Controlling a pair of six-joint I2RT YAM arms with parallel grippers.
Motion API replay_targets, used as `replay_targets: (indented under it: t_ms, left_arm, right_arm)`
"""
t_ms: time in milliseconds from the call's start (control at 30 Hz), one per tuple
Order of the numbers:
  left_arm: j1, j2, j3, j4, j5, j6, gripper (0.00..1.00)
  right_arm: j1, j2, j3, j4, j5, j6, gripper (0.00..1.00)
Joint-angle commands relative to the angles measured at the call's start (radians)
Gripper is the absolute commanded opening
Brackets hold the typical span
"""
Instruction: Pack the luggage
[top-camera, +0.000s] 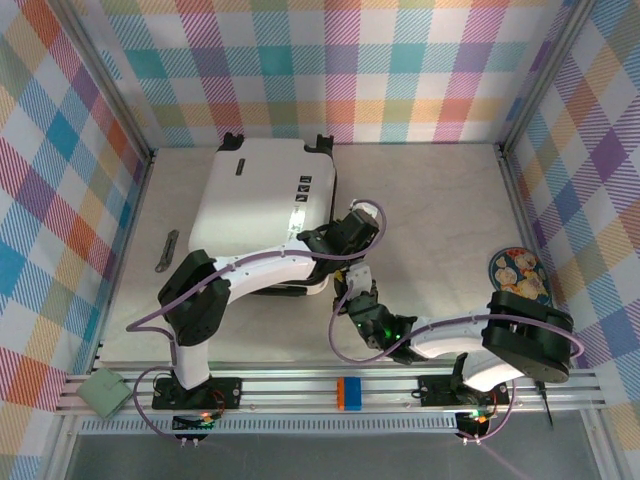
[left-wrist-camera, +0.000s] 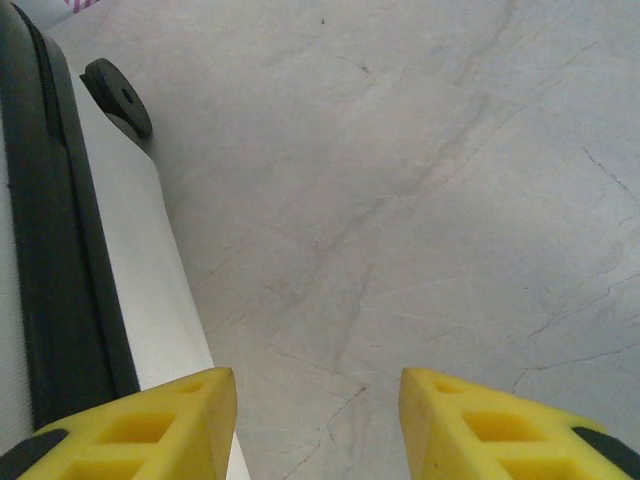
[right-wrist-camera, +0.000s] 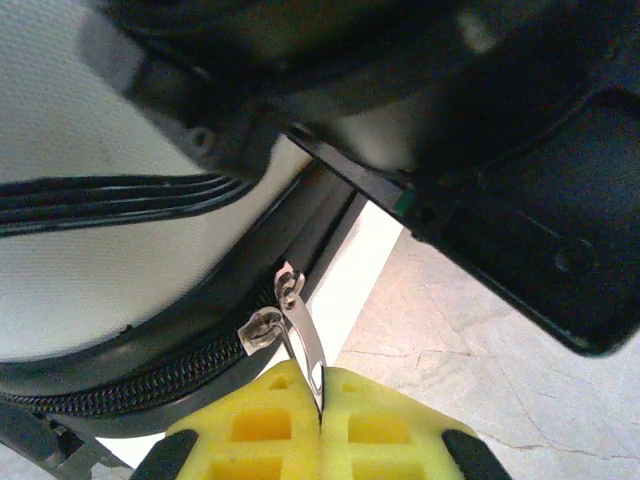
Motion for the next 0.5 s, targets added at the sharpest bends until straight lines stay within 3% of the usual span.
replay_targets:
  t_ms: [0,200,400,467]
  left_arm:
    - [0.056,-0.080,-0.017,-0.207,-0.120,0.011,0.48]
    - [0.070,-0.154,0.093,-0.227,-0.080,0.021,0.57]
    - [0.115,-0.259,0.164,-0.277,-0.097,0.020,0.69]
    - [0.152,-0.318,0.155,-0.298,-0.111,0.025,0.71]
  right_arm:
    - [-0.090,-0.033,-0.039,-0.095,0.216,0.042,0.00]
    - [-0.113,-0.041,-0.034,-0.128,0.166,0.043,0.03]
    - [-0.156,-0.149,-0.033,-0.274,0.112,0.073,0.50]
    - [-0.206,-0.244,-0.035,-0.363,0.018,0.078,0.66]
